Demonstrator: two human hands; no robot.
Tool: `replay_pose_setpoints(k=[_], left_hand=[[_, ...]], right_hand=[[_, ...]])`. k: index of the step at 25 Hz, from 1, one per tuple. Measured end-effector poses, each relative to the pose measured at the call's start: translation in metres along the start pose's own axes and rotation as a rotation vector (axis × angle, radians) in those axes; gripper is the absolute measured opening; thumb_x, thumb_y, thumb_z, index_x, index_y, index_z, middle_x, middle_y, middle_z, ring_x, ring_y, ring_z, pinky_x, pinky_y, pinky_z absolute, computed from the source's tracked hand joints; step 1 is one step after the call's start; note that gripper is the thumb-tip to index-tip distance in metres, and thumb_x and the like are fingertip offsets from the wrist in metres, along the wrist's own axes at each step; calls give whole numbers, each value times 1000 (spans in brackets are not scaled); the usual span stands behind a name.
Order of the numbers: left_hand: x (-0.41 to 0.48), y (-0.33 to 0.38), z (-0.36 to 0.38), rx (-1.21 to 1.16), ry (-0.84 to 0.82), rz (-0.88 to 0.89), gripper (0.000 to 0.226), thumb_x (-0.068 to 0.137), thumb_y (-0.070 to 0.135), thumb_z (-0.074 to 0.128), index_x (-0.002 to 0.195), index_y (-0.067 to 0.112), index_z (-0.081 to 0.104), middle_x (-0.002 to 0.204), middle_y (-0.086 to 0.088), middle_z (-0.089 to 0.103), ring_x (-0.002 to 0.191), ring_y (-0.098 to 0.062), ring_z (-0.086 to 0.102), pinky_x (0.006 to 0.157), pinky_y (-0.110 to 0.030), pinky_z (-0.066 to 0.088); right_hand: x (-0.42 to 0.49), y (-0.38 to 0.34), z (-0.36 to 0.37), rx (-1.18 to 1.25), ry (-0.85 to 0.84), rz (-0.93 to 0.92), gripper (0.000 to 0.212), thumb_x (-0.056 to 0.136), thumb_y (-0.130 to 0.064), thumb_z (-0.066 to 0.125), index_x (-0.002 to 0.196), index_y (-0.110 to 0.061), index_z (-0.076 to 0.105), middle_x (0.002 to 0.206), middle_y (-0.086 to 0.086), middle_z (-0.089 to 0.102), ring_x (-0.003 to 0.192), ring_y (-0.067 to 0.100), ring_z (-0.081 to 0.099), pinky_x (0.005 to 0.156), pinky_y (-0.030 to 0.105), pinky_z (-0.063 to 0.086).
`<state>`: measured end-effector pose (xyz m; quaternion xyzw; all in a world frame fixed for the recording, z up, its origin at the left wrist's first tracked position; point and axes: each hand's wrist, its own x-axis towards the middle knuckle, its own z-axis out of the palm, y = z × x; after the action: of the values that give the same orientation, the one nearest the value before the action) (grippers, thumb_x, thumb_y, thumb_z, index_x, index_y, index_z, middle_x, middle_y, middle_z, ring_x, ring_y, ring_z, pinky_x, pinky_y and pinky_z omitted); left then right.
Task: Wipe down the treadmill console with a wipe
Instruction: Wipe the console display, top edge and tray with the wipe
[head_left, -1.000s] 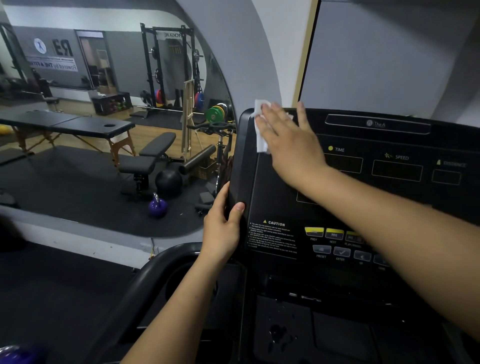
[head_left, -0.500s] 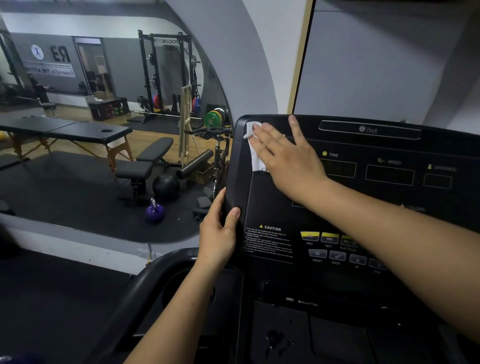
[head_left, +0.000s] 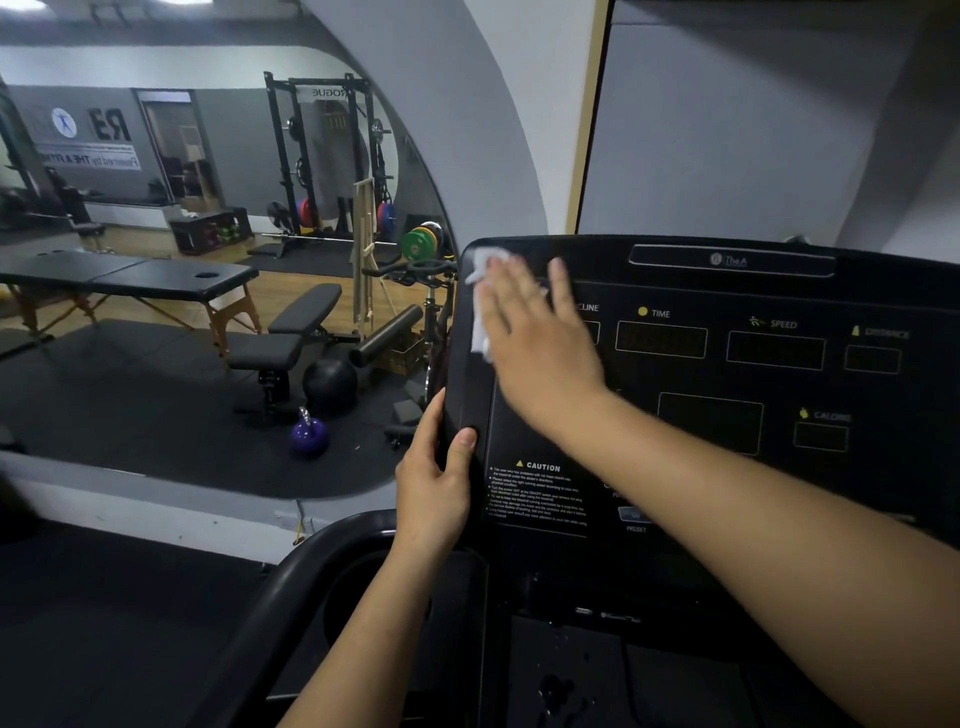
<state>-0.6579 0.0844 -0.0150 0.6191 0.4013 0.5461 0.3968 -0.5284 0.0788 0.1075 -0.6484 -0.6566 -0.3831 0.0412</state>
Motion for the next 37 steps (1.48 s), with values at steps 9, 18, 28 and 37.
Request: replay_pose_setpoints(k=[9,18,28,37], left_hand=[[-3,8,0,-25,4,-25,50,99,18,57,147,23,46,142,7,56,131,-2,49,111,-24,38],[-1,4,-1,5,-16,10,51,99,20,57,148,26,44,144,14,52,132,4,45,101,-4,34],[1,1,-2,-59,-37,-17,49,99,22,57,146,28,46,140,12,57,130,0,50,108,-23,40],[6,12,-11,-269,-72,-147,43,95,7,62,137,16,57,120,6,70,111,-6,66,89,-18,51]], right_hand=[[20,30,-11,-218,-11,-76,62,94,-27,35,150,-4,21,160,18,15,148,31,9,111,67,-2],[-40,-8,14,-90,3,-427,65,91,-25,36,151,-6,20,161,17,11,149,31,8,114,63,-2],[22,38,0,-116,44,-71,66,96,-29,42,153,-12,14,162,11,10,149,26,7,112,61,-6],[-63,5,21,-146,-29,-373,66,93,-29,41,153,-12,16,162,11,9,149,24,9,109,65,-9]])
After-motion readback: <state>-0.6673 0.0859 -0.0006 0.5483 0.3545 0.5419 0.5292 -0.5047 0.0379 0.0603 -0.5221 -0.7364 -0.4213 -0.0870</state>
